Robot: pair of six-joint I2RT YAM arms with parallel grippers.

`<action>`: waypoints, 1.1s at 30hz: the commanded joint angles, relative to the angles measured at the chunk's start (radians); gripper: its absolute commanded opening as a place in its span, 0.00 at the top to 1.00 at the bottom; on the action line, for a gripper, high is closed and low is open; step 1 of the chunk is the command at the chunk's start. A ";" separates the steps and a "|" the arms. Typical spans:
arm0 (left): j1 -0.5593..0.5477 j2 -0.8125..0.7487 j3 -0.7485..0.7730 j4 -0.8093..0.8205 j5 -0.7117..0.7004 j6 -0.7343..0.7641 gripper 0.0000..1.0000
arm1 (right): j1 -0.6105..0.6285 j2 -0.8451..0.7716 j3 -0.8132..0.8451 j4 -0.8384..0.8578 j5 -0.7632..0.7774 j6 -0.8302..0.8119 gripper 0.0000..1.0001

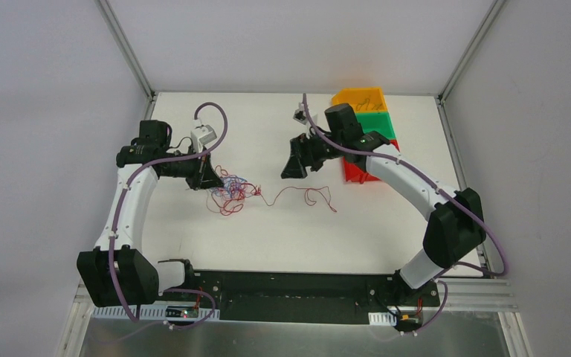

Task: Untangle the cables

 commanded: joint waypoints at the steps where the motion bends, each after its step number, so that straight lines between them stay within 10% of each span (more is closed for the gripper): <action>1: -0.018 -0.010 0.032 -0.023 0.070 -0.047 1.00 | 0.113 0.023 0.078 0.174 0.059 -0.022 0.23; 15: -0.020 -0.028 0.027 -0.019 0.058 -0.057 1.00 | 0.204 0.185 0.201 0.179 0.156 -0.065 0.37; 21: -0.017 -0.031 0.023 -0.018 0.036 -0.056 1.00 | 0.203 0.167 0.194 0.148 0.199 -0.104 1.00; 33: 0.218 0.063 -0.128 -0.020 -0.074 0.160 0.96 | 0.111 -0.016 0.337 0.137 0.523 -0.207 1.00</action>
